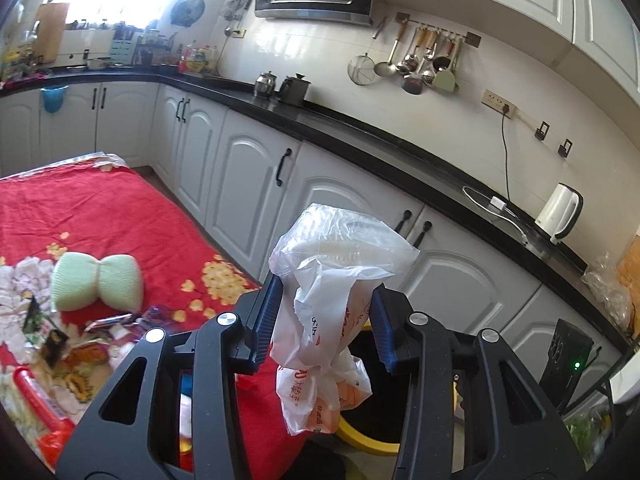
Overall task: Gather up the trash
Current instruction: 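Carry the white bag and white rope over the yellow-rimmed bin with both tools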
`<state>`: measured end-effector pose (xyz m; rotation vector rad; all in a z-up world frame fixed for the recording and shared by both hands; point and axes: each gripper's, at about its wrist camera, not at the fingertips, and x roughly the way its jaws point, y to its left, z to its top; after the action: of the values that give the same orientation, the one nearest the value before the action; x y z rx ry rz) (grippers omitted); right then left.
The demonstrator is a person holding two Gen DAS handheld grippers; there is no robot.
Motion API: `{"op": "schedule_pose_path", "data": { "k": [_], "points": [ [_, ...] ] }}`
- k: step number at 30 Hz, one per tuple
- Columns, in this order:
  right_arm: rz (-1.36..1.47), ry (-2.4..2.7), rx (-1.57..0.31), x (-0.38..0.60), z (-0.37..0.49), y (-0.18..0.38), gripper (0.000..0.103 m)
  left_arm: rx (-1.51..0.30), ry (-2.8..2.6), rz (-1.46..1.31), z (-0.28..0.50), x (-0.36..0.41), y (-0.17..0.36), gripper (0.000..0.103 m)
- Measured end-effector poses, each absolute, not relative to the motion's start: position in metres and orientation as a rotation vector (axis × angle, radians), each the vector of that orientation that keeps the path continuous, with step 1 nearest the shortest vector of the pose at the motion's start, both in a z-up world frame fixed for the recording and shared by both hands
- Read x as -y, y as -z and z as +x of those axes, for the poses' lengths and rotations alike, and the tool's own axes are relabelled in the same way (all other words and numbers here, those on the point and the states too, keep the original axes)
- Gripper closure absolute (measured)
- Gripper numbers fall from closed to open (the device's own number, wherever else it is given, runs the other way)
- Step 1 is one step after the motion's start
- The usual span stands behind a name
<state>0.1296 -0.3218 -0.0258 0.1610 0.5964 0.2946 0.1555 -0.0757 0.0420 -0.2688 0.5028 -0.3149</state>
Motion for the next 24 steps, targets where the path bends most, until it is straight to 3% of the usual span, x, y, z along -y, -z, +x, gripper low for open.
{"op": "schedule_pose_path", "data": {
  "k": [24],
  "points": [
    [0.207,-0.095,-0.732,0.397,0.121,0.080,0.085,-0.552,0.402,-0.251,0.177,0.164,0.006,0.069]
  ]
}}
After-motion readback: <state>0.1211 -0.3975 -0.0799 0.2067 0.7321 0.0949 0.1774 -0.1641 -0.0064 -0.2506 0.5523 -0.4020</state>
